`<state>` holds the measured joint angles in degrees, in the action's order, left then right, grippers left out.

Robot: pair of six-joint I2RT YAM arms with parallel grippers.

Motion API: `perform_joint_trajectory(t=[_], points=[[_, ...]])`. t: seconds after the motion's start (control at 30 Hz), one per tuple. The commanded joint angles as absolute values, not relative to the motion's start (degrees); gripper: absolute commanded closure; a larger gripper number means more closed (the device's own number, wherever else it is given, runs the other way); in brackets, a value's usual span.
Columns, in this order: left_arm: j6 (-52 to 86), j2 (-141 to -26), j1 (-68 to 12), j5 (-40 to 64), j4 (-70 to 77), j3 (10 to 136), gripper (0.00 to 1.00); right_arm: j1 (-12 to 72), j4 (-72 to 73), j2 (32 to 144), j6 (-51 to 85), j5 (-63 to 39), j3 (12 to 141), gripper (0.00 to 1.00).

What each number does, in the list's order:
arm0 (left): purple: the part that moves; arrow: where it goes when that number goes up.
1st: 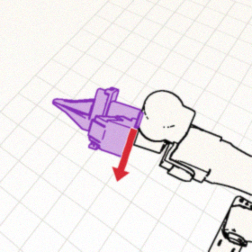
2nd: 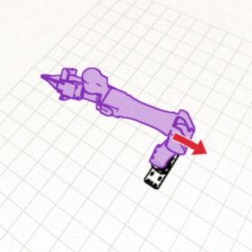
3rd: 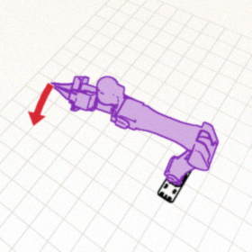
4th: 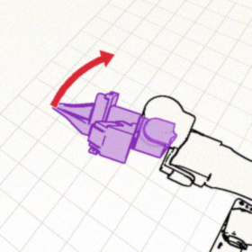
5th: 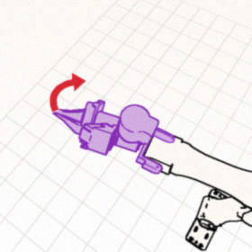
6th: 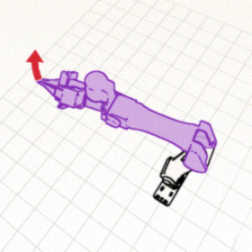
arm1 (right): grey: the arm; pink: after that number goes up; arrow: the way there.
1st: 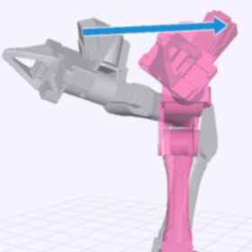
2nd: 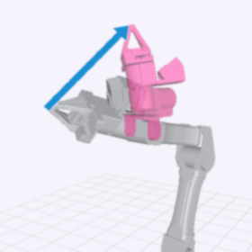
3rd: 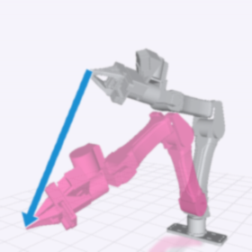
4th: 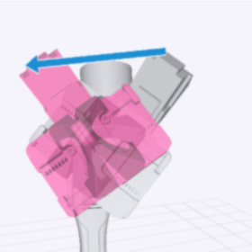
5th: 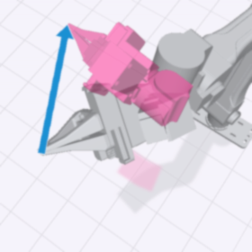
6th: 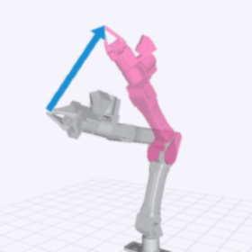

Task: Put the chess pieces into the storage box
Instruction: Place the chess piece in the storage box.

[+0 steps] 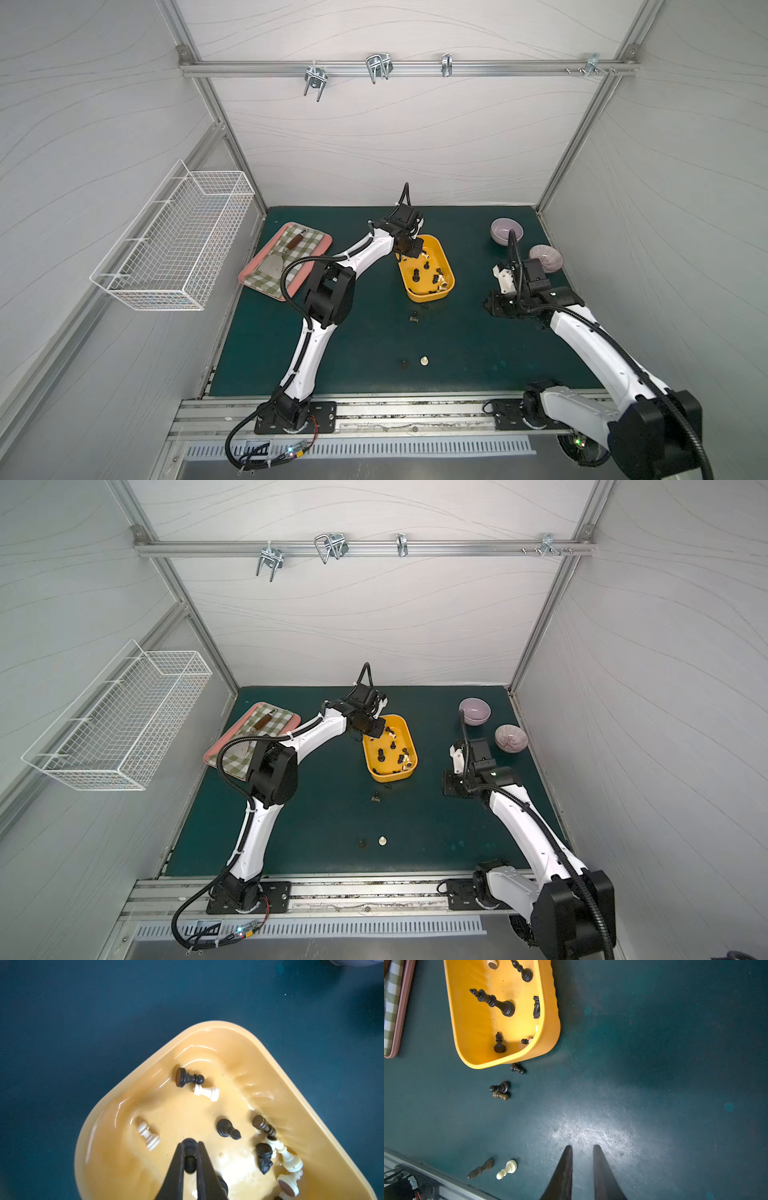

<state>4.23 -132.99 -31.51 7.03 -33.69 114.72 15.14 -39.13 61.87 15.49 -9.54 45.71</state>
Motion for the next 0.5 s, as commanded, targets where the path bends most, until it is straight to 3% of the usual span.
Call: perform_joint_trajectory(t=[0.0, 0.47], points=[[3.0, -134.7, -31.5, 8.8, -33.4, 118.3, 0.87, 15.6, -40.9, 61.8, 15.0, -10.0, 46.9, 0.79], [3.3, -137.2, -30.6, 9.1, -33.3, 120.9, 0.78, 16.4, -41.5, 61.2, 15.0, -9.3, 46.9, 0.79]])
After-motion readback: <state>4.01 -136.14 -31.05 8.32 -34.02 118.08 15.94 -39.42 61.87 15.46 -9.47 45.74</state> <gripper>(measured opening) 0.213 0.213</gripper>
